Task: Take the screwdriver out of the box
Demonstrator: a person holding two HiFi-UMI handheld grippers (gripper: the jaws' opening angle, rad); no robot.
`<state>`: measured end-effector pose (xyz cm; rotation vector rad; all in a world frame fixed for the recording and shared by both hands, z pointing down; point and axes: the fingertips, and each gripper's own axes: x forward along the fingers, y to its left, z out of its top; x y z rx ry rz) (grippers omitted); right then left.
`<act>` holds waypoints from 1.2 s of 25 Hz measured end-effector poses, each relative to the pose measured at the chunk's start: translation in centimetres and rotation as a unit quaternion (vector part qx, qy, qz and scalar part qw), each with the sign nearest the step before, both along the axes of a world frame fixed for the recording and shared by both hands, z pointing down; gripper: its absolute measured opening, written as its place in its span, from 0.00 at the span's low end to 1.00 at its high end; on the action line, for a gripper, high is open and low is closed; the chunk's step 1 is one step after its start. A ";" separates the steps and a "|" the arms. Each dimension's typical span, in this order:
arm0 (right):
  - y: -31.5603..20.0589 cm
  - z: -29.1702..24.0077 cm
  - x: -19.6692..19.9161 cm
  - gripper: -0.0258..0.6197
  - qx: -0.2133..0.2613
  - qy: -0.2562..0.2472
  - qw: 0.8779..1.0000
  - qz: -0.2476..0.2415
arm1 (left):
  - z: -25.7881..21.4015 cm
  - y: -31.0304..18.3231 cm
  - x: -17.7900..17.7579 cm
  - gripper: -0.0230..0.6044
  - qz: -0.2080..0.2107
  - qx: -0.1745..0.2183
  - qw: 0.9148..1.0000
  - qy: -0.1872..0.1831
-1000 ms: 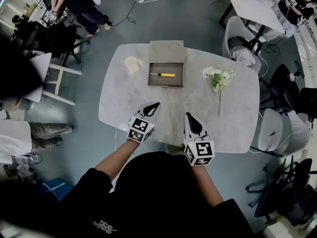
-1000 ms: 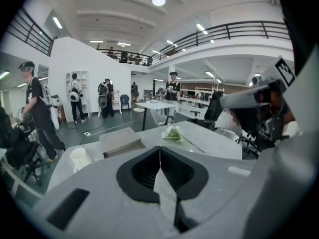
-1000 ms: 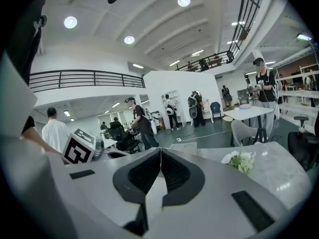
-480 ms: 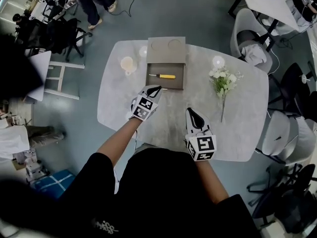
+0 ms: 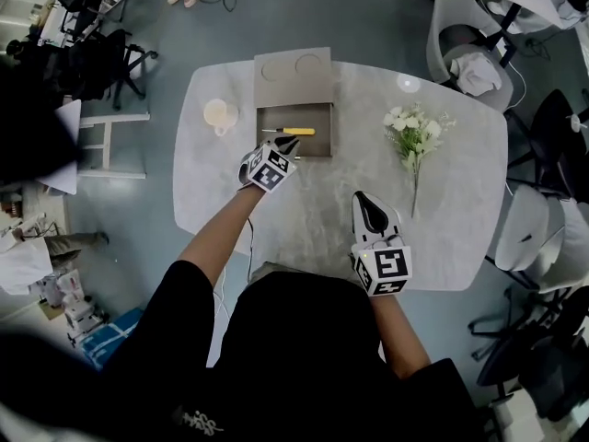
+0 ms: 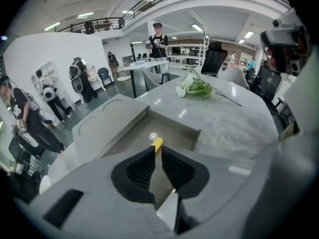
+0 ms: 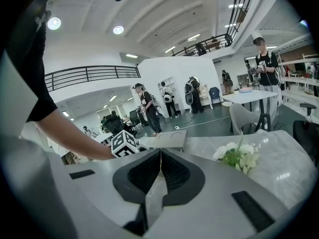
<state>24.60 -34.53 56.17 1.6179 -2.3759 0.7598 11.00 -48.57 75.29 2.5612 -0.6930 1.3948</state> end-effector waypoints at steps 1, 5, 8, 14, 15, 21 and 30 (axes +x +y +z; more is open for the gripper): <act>0.2 0.6 0.4 0.06 -0.007 -0.001 1.000 0.002 | 0.7 -0.3 0.1 0.11 0.008 -0.006 1.000 -0.009; 0.7 2.2 1.7 0.06 -0.026 -0.009 0.999 0.017 | 3.1 -1.0 0.3 0.25 0.053 -0.021 0.997 -0.054; 1.0 3.0 2.6 0.06 -0.037 -0.012 0.999 0.033 | 4.7 -1.2 0.0 0.31 0.079 -0.035 0.993 -0.084; 1.6 3.7 3.2 0.06 -0.053 -0.006 0.998 0.042 | 6.2 -2.8 -0.3 0.34 0.125 -0.026 0.984 -0.121; 1.7 3.8 3.2 0.06 -0.056 -0.006 0.997 0.043 | 6.4 -3.1 -0.3 0.34 0.129 -0.027 0.983 -0.125; 2.5 4.9 3.9 0.06 -0.069 -0.002 0.996 0.053 | 7.1 -3.3 0.1 0.34 0.157 -0.031 0.978 -0.136; 3.2 5.2 4.8 0.06 -0.072 0.001 0.995 0.067 | 7.1 -2.2 0.3 0.23 0.185 -0.009 0.970 -0.155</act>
